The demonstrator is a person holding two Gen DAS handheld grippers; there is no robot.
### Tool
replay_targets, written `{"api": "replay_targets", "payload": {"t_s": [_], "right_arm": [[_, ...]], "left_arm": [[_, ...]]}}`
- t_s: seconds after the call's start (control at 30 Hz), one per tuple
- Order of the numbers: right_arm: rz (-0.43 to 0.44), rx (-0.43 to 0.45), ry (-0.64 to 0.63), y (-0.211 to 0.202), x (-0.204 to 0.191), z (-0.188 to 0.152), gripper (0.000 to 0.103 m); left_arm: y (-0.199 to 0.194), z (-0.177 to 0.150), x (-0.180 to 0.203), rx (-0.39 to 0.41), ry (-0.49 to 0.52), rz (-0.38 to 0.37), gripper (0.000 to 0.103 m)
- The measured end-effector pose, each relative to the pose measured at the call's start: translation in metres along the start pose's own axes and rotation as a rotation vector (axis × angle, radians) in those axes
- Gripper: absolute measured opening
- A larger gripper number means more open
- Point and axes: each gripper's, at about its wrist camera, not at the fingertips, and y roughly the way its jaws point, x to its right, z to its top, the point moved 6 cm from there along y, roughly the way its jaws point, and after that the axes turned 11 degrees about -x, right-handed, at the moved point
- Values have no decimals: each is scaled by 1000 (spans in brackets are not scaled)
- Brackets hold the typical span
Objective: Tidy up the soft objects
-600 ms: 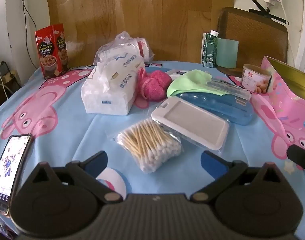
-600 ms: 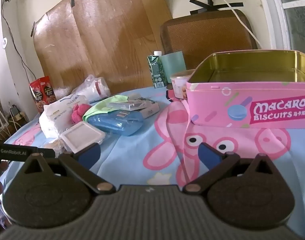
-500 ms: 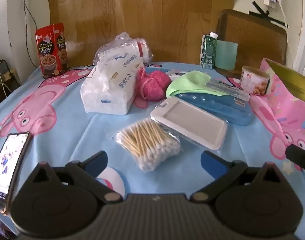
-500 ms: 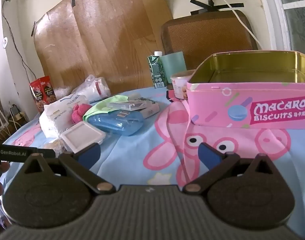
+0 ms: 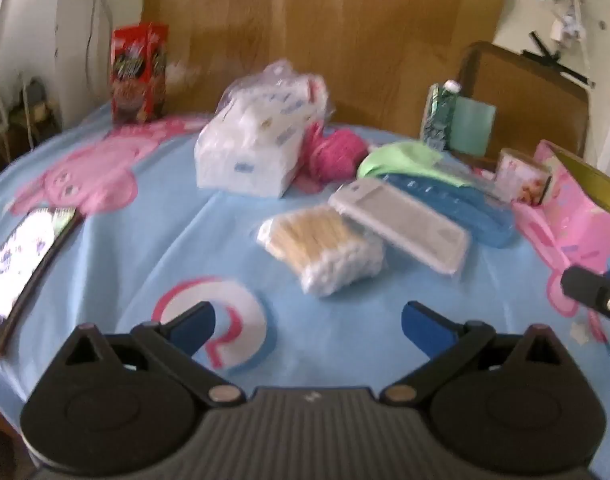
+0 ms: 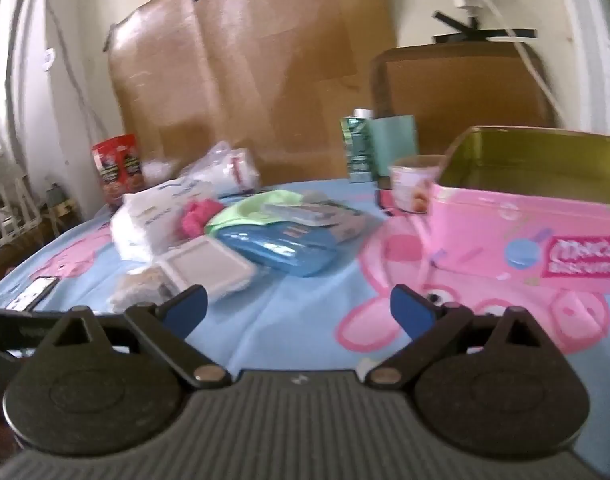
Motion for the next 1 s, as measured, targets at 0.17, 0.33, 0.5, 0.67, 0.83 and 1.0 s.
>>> {"api": "replay_targets", "payload": {"t_s": [0.17,0.33,0.5,0.67,0.83,1.0], "right_arm": [[57,-65,-28,11,-19,4,93],[70,-125,-26,18,-28,-5,86],[51,-122,-18,14,-27,-5,86],[54,-138,-29,16,-29,9,86],[67,-90,-5,7,-33,27,86],[32,-57,20,2,-34,10,86]], "left_arm": [[3,-4,-12,-13,-38,4,103],[3,-7,-13,-2,-26,-6,103],[2,-7,-12,6,-15,-21,103],[-10,-2,-4,79,44,-11,103],[-15,1,-2,109,53,-45,103],[-12,4,-3,94,47,-41,103]]}}
